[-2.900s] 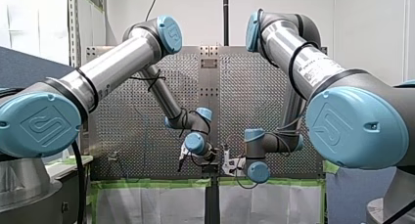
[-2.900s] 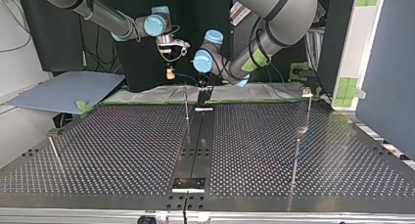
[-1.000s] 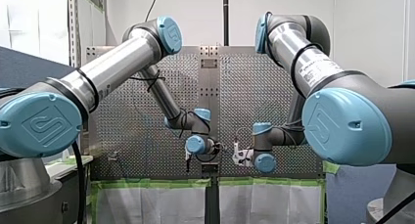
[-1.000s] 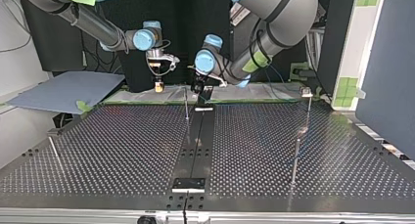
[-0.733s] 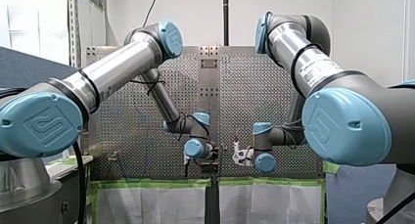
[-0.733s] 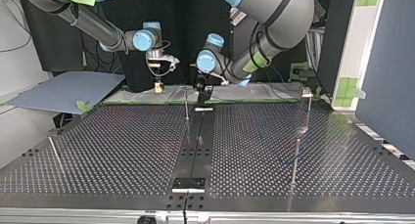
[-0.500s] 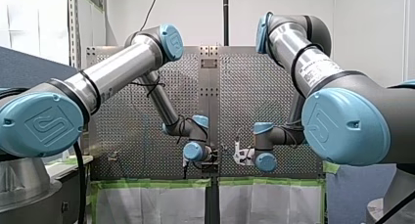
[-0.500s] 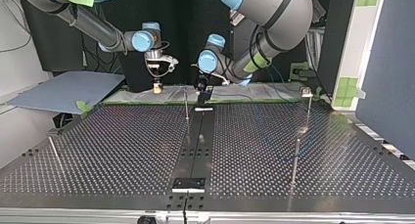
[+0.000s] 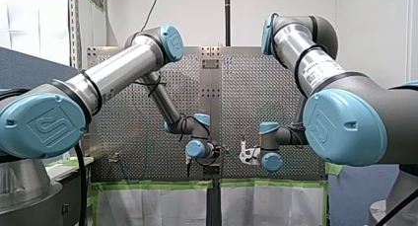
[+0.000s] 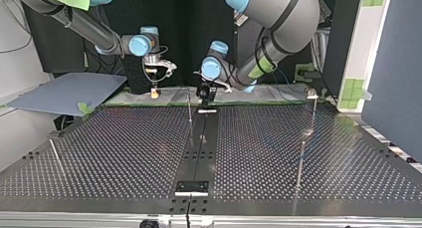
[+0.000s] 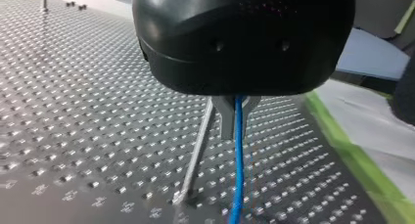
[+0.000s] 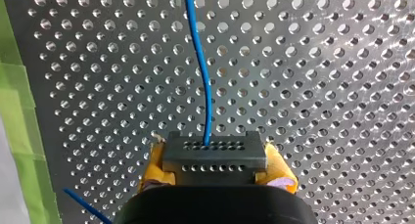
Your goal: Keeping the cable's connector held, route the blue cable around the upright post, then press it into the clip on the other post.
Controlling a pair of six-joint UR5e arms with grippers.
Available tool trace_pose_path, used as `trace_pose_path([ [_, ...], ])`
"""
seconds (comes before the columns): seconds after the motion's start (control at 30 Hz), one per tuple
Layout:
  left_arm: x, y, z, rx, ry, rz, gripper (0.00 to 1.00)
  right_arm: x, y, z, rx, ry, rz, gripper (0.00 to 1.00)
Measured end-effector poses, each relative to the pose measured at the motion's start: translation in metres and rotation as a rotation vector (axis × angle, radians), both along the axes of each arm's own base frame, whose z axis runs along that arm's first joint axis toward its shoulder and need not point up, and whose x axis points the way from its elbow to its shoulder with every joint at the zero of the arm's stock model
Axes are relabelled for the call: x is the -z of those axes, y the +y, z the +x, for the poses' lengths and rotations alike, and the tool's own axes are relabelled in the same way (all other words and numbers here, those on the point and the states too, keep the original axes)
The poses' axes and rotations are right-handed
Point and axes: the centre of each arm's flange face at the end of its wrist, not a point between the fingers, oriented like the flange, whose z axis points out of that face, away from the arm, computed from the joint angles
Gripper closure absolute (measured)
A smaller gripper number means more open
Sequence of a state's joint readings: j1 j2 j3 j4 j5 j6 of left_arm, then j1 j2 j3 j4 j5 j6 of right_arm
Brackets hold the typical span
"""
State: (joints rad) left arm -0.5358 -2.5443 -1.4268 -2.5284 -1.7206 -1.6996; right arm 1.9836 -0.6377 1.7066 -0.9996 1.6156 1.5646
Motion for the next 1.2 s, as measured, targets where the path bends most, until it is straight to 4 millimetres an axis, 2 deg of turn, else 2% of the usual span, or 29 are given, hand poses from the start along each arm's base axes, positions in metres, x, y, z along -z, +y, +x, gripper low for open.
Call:
trace_pose_path([
  [0.33,-0.016,0.009,0.024,-0.087,0.011,0.025,1.00,-0.004,-0.015,-0.008,0.016,0.003,0.008,1.00],
  [0.77,-0.011,0.023,0.022,-0.099,0.074,0.109,1.00,-0.007,-0.035,-0.030,0.051,-0.012,0.010,1.00],
  [1.2,-0.007,0.036,0.022,-0.101,0.126,0.151,1.00,-0.010,-0.050,-0.041,0.071,-0.010,0.015,1.00],
])
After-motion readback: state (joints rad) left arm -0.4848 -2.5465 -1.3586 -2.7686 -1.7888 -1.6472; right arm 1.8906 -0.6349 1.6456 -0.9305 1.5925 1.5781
